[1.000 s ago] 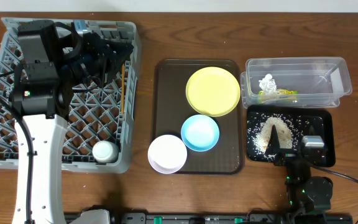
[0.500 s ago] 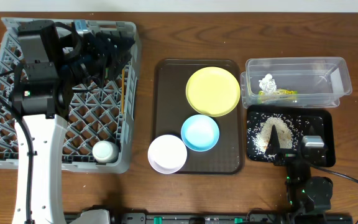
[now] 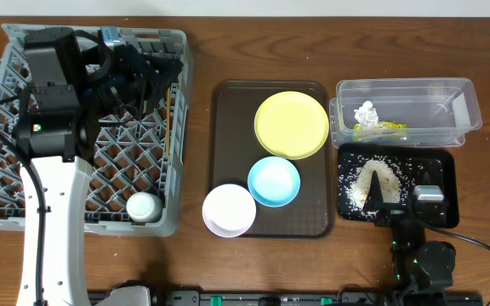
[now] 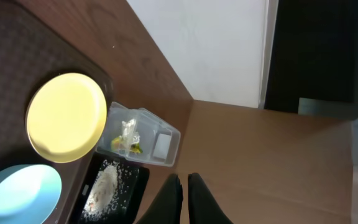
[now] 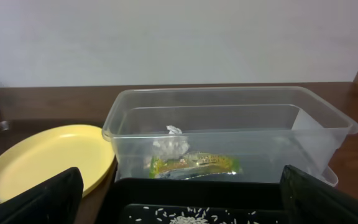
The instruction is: Sort waste into correct bins and load items into the dishwasher
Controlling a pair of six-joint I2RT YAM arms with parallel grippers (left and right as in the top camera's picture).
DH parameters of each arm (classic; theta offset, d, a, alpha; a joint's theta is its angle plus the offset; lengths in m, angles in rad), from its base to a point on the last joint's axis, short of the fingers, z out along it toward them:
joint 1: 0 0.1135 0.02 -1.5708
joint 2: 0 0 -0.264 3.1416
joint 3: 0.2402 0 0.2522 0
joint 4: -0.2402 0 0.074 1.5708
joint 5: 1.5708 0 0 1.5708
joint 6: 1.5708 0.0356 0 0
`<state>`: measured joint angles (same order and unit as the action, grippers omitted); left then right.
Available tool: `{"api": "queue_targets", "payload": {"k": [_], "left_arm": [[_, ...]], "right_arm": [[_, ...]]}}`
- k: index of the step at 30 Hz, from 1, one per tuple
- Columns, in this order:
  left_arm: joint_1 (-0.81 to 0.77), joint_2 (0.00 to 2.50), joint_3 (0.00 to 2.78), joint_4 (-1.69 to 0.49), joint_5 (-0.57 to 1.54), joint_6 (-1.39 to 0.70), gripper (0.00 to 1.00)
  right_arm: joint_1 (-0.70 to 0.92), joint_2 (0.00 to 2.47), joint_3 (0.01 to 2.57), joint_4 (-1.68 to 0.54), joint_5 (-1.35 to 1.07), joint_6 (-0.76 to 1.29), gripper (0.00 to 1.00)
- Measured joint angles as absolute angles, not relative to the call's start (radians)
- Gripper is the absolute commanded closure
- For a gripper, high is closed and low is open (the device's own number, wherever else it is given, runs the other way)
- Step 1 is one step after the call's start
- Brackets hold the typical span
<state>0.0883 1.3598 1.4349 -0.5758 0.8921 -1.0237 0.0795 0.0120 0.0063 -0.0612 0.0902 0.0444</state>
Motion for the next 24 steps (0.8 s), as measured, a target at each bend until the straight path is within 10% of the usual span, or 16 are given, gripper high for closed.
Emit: {"api": "queue_targets", "payload": {"k": [8, 10, 13, 15, 17, 24], "left_arm": [[0.088, 1.36, 1.435, -0.576, 0.892, -1.024, 0.92], [0.088, 1.36, 1.435, -0.575, 0.892, -1.018, 0.45], [0.088, 1.36, 1.435, -0.576, 0.892, -1.021, 0.28], [0.088, 1.36, 1.435, -0.577, 0.892, -1.024, 0.38], [0.088, 1.36, 1.435, -0.577, 0.893, -1.028, 0.88], [0.088, 1.36, 1.435, -0.576, 0.892, -1.021, 0.92]], "right_arm": [[0.08, 0.012, 0.006, -0.061, 0.09, 0.044, 0.01], [0.08, 0.012, 0.006, -0.061, 0.09, 0.044, 0.01], [0.08, 0.012, 0.006, -0.061, 0.09, 0.044, 0.01], [0.08, 0.012, 0.006, -0.061, 0.09, 0.044, 0.01], [0.08, 0.012, 0.006, -0.062, 0.09, 0.044, 0.01], [0.08, 0.012, 0.006, -0.062, 0.09, 0.044, 0.01]]}}
